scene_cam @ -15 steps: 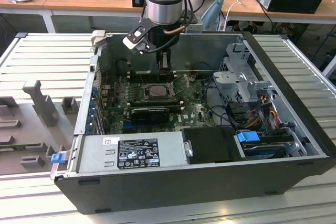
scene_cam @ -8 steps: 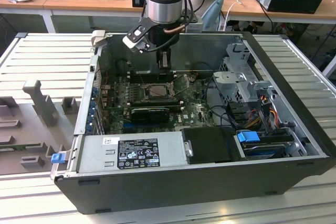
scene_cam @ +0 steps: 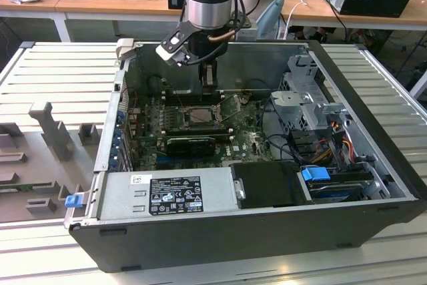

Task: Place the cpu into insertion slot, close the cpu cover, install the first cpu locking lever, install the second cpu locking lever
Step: 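Close the cpu cover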

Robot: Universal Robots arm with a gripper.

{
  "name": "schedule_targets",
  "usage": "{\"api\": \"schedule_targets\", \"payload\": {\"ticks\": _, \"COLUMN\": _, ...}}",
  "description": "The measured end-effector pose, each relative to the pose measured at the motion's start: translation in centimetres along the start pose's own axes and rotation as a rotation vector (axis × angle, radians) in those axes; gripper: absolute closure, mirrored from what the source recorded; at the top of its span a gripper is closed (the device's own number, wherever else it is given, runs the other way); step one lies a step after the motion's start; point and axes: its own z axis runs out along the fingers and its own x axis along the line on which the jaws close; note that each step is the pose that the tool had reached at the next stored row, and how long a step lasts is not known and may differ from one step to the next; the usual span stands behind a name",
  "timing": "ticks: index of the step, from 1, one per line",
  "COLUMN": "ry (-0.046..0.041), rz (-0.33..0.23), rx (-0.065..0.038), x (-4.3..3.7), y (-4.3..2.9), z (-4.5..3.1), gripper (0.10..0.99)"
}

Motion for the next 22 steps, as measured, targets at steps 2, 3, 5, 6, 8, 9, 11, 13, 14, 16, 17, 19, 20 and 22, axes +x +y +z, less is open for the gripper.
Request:
{"api": "schedule_targets", "payload": {"ticks": 2, "ry": -0.0031, "rz": 0.000, "rx": 0.000, "x": 0.09, "y": 0.02, "z": -0.39, "gripper": 0.980}}
{"api": "schedule_targets", "payload": {"ticks": 3, "ry": -0.0036, "rz": 0.000, "rx": 0.000, "x": 0.12, "y": 0.02, "z": -0.61, "gripper": 0.980}}
{"api": "schedule_targets", "payload": {"ticks": 5, "ry": -0.0042, "rz": 0.000, "rx": 0.000, "x": 0.16, "y": 0.04, "z": -1.20, "gripper": 0.980}}
{"api": "schedule_targets", "payload": {"ticks": 6, "ry": -0.0042, "rz": 0.000, "rx": 0.000, "x": 0.16, "y": 0.09, "z": -1.39, "gripper": 0.980}}
{"api": "schedule_targets", "payload": {"ticks": 8, "ry": -0.0035, "rz": 0.000, "rx": 0.000, "x": 0.16, "y": 0.41, "z": -1.39, "gripper": 0.980}}
{"api": "schedule_targets", "payload": {"ticks": 9, "ry": -0.0034, "rz": 0.000, "rx": 0.001, "x": 0.17, "y": 0.54, "z": -1.38, "gripper": 0.980}}
{"api": "schedule_targets", "payload": {"ticks": 11, "ry": -0.0035, "rz": 0.000, "rx": 0.002, "x": 0.17, "y": 0.88, "z": -1.37, "gripper": 0.980}}
{"api": "schedule_targets", "payload": {"ticks": 13, "ry": -0.0036, "rz": 0.000, "rx": 0.004, "x": 0.18, "y": 1.21, "z": -1.36, "gripper": 0.980}}
{"api": "schedule_targets", "payload": {"ticks": 14, "ry": -0.0035, "rz": 0.000, "rx": 0.005, "x": 0.18, "y": 1.42, "z": -1.35, "gripper": 0.980}}
{"api": "schedule_targets", "payload": {"ticks": 16, "ry": -0.0036, "rz": 0.000, "rx": 0.007, "x": 0.19, "y": 1.77, "z": -1.34, "gripper": 0.980}}
{"api": "schedule_targets", "payload": {"ticks": 17, "ry": -0.0036, "rz": 0.000, "rx": 0.007, "x": 0.19, "y": 1.81, "z": -1.34, "gripper": 0.980}}
{"api": "schedule_targets", "payload": {"ticks": 19, "ry": -0.0036, "rz": 0.000, "rx": 0.008, "x": 0.19, "y": 1.97, "z": -1.34, "gripper": 0.980}}
{"api": "schedule_targets", "payload": {"ticks": 20, "ry": -0.0037, "rz": 0.000, "rx": 0.008, "x": 0.20, "y": 1.98, "z": -1.34, "gripper": 0.980}}
{"api": "schedule_targets", "payload": {"ticks": 22, "ry": -0.0036, "rz": 0.000, "rx": 0.008, "x": 0.20, "y": 2.06, "z": -1.33, "gripper": 0.980}}
